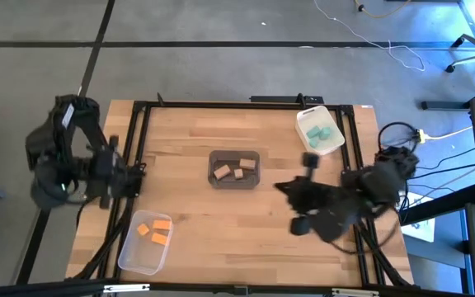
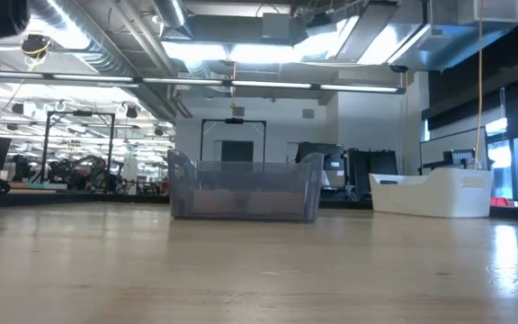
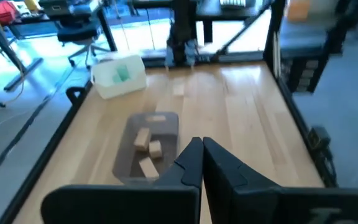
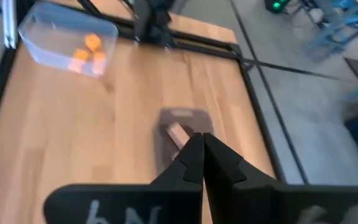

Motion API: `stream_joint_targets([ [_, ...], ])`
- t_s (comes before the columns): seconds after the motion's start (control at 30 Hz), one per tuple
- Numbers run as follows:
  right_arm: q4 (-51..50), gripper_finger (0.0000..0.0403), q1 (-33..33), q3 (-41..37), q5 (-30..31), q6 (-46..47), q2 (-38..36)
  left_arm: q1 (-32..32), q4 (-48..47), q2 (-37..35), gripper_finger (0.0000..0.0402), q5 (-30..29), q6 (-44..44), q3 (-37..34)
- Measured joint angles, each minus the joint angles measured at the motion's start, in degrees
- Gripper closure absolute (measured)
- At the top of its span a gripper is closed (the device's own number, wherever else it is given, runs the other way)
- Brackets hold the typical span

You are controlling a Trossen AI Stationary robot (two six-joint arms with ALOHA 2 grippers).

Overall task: Sort & place blocks by color
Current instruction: Return to Home Position

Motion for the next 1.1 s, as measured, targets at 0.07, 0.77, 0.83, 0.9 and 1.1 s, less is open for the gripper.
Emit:
stream_joint_targets([
  [0.07,-5.5,0.0402,2.2,0.0,2.5,2.7,-1.8,-0.3,0.6,-3.0,0.0401,-1.3,0.7,0.0],
  [0.77,24.8,0.0403,8.3,-31.9,-21.4,-19.1,-39.8,-0.1,39.0,-8.9,0.0401,24.9,49.1,0.0],
  [0.83,29.2,0.0403,7.9,-37.3,-23.6,-20.6,-42.9,0.8,40.3,-8.8,0.0401,26.2,50.5,-0.3],
  [0.9,33.4,0.0403,7.6,-42.4,-24.8,-21.2,-45.4,2.1,43.6,-8.9,0.0401,27.7,52.7,-2.3],
  [1.1,44.6,0.0403,7.4,-57.6,-25.8,-22.3,-52.4,6.7,52.1,-12.1,0.0401,31.3,50.3,-13.8],
])
